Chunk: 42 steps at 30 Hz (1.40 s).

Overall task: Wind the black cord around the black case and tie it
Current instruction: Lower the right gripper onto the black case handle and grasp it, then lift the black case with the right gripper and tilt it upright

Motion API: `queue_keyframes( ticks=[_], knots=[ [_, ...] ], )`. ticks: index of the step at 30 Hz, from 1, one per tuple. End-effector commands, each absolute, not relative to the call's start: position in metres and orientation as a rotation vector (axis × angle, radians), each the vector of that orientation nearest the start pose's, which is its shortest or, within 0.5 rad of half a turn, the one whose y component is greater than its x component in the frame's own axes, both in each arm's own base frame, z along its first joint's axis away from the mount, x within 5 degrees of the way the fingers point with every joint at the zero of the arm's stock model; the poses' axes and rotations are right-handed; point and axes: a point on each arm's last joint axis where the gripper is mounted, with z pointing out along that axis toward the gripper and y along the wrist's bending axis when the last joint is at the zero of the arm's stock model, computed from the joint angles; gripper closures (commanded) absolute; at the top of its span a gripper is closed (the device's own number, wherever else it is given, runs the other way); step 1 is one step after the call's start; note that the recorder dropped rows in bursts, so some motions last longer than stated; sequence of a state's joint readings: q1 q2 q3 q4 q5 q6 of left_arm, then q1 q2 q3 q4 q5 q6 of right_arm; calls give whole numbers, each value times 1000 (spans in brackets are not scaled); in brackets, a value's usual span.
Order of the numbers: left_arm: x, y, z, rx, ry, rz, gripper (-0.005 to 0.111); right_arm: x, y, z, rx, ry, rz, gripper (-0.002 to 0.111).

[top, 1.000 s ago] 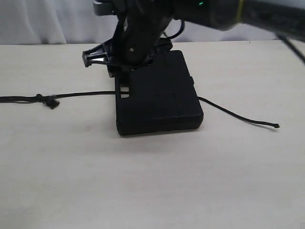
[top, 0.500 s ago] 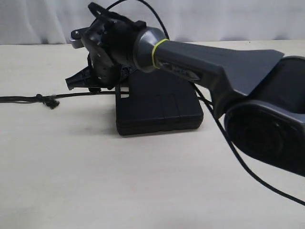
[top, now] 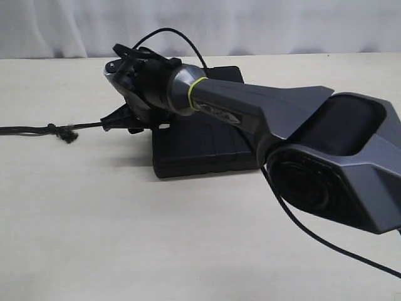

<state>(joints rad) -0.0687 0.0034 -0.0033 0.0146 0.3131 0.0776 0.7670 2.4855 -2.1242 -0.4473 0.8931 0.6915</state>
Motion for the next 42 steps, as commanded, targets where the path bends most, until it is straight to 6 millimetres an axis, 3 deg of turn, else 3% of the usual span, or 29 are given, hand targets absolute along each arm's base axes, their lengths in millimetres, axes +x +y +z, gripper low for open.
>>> queue_keyframes(
  ticks=[1, 12, 22, 24, 27, 36, 42],
  knots=[
    [54, -3, 186, 136, 1784, 23, 107, 409, 344, 136, -366, 2549, -62, 62],
    [54, -3, 186, 136, 1784, 23, 107, 410, 344, 128, -384, 2547, -89, 65],
    [54, -3, 186, 136, 1784, 23, 107, 410, 344, 128, -390, 2540, -91, 104],
    [54, -3, 186, 136, 1784, 23, 107, 410, 343, 128, -389, 2543, -95, 104],
    [54, -3, 186, 136, 1784, 23, 107, 410, 343, 137, -386, 2536, -93, 104],
    [54, -3, 186, 136, 1784, 23, 107, 399, 329, 190, -463, 2551, -187, 104],
    [54, -3, 186, 136, 1784, 23, 107, 388, 325, 226, -502, 2561, -109, 104]
  ],
)
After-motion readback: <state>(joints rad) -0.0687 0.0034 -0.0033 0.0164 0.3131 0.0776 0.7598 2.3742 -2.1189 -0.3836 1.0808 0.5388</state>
